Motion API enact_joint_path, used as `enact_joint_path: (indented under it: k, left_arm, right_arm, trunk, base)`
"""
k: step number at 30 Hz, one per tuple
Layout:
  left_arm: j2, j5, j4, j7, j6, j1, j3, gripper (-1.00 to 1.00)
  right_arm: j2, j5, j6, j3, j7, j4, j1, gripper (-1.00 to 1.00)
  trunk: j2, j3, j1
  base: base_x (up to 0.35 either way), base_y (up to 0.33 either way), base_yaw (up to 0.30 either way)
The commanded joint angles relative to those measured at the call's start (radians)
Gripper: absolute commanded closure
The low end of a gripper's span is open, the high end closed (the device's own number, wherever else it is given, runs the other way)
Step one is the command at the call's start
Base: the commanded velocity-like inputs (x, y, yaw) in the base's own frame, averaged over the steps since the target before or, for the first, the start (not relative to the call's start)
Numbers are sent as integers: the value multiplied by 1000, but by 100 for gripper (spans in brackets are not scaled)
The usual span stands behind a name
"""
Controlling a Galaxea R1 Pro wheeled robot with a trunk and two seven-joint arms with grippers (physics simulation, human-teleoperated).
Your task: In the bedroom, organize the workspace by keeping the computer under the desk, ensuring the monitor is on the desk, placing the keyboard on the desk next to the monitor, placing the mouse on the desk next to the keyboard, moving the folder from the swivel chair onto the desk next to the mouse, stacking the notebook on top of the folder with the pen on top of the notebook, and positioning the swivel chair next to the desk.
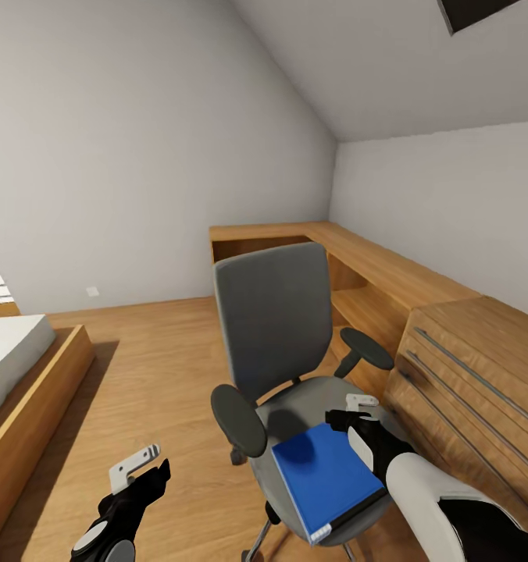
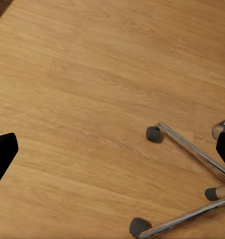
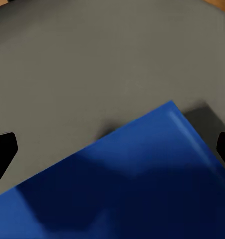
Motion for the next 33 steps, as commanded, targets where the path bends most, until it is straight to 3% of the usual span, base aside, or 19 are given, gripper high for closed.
enact_joint_path:
  k: [1,33]
  left_arm:
    - [1,6,-2,7,2,0,-2,-100]
    - [1,7,8,7,3,0,-3,-100]
  right_arm:
    - [1,-4,5,-3,-3,-2,0,-100]
    - [1,-3,5,-2,-2,-2,0,-100]
  trunk:
    - [-1,-1,0]
    - [-1,-1,0]
  base:
    - [0,0,0]
    - [-30,0,0]
